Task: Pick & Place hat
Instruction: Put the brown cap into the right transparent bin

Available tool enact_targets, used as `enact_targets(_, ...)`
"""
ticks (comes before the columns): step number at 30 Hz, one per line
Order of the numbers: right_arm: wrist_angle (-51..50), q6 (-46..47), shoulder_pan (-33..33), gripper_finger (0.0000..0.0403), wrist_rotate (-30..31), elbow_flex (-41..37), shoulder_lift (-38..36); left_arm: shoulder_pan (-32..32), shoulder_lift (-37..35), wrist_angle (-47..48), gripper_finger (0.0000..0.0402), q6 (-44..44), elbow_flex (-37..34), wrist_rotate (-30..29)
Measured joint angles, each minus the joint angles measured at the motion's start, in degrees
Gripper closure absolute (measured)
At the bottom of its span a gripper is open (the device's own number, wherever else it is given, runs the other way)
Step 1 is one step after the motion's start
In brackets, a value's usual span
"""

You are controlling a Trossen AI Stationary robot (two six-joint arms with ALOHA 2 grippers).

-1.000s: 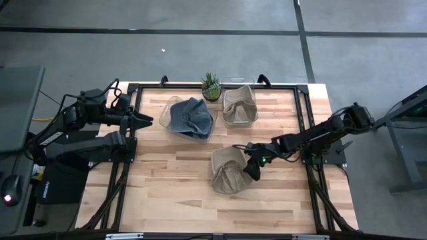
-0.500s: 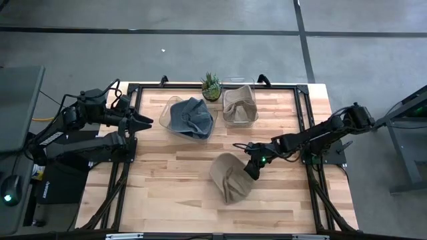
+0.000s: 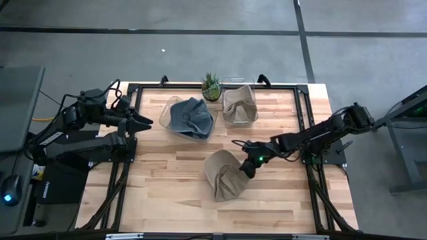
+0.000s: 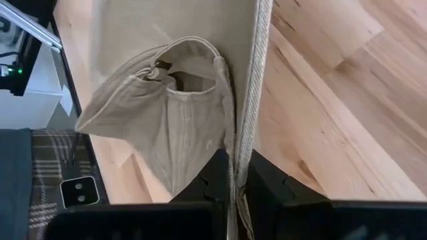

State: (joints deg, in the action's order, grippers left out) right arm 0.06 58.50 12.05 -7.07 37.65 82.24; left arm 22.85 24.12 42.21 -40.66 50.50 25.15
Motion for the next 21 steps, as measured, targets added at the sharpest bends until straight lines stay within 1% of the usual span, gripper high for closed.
enact_targets(10, -14.3, 1.1, 0.0, 0.038, 0.9, 8.8, -0.1, 0.0, 0.0, 1.3, 0.017, 1.4, 0.0, 0.0)
enact_targets(12, -17.2, 1.1, 0.0, 0.038, 1.8, 10.9, -0.3, 0.0, 0.0, 1.3, 0.017, 1.7, 0.0, 0.0)
enact_targets(16, -22.9, 1.1, -0.1, 0.038, 5.8, 14.1, -2.1, 0.0, 0.0, 1.3, 0.017, 2.0, 0.0, 0.0)
enact_targets(21, -30.6, 1.8, -0.4, 0.038, 12.6, 17.5, -7.0, 0.0, 0.0, 1.2, 0.017, 2.0, 0.0, 0.0)
